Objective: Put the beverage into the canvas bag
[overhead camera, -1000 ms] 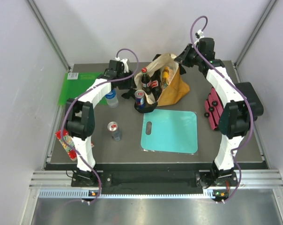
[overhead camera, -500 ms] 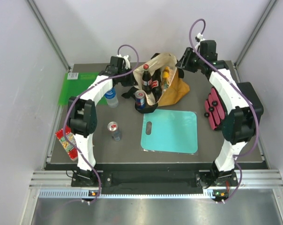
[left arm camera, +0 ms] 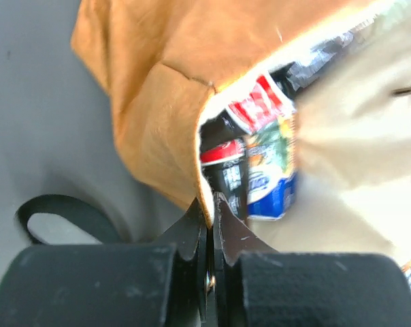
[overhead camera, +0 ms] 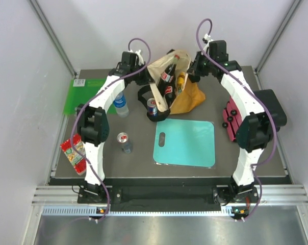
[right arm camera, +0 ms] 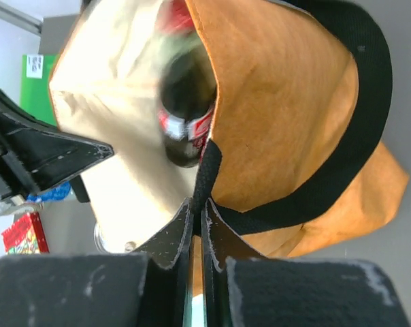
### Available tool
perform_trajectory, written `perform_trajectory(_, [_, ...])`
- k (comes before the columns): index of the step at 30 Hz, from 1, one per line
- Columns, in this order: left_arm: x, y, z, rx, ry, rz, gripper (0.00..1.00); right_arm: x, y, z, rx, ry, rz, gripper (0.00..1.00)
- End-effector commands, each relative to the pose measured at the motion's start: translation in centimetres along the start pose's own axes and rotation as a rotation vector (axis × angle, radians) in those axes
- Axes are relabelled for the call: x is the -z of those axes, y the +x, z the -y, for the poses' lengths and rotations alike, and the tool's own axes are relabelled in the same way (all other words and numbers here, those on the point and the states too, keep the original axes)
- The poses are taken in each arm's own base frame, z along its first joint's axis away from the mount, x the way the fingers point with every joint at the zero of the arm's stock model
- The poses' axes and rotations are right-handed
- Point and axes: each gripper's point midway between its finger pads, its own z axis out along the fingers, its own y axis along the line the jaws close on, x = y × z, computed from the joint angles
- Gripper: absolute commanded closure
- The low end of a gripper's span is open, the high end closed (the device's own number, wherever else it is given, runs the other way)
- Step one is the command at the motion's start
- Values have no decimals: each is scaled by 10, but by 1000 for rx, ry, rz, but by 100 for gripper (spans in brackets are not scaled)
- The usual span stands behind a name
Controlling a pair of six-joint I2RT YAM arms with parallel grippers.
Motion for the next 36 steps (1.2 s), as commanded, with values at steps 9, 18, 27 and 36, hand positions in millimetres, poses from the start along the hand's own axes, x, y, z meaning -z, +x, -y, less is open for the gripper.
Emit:
perform_trajectory(9, [51, -173, 74, 24, 210, 521, 100, 21, -153, -66, 118, -207, 487, 100])
perform_trajectory(18, [76, -223, 92, 94, 291, 714, 100, 29, -204, -57, 108, -163, 698, 100])
perform_trajectory(27, [108, -240, 116, 95, 366, 801, 100, -9, -177, -2, 45, -78, 623, 100])
perform_trajectory(36, [149, -260, 135, 93, 404, 914, 100, -5, -181, 6, 41, -107, 631, 100])
